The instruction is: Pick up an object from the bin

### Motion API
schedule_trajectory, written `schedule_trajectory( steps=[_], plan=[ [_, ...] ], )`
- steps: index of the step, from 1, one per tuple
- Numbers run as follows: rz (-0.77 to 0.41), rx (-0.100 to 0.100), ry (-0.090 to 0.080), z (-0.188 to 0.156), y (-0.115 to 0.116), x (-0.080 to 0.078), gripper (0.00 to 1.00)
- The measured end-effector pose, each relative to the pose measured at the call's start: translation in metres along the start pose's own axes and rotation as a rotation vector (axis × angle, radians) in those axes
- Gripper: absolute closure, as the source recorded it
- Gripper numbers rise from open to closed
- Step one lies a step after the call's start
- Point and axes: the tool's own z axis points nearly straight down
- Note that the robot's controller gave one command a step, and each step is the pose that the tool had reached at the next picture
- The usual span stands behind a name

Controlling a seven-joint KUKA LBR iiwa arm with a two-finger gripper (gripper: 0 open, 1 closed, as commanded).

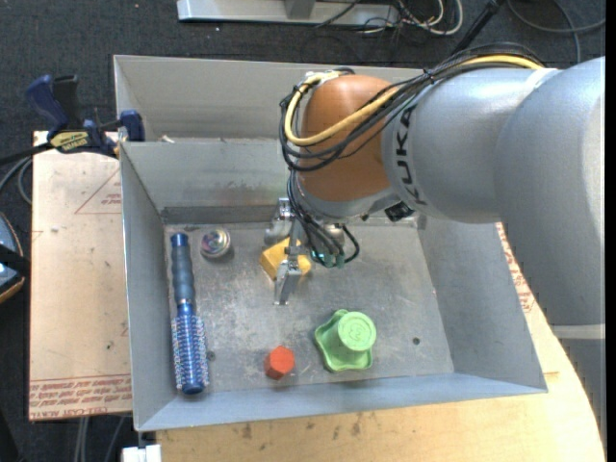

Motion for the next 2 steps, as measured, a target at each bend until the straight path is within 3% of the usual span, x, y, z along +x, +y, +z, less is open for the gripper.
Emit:
schedule_trajectory(
  steps=[1,2],
  plan=[
    [-0.073,-0.007,-0.012,0.0601,-0.0501,-0.0347,0.00],
    [-0.077,-0.004,-0.024,0.0548,-0.0487,-0.0373,1.00]
  ],
)
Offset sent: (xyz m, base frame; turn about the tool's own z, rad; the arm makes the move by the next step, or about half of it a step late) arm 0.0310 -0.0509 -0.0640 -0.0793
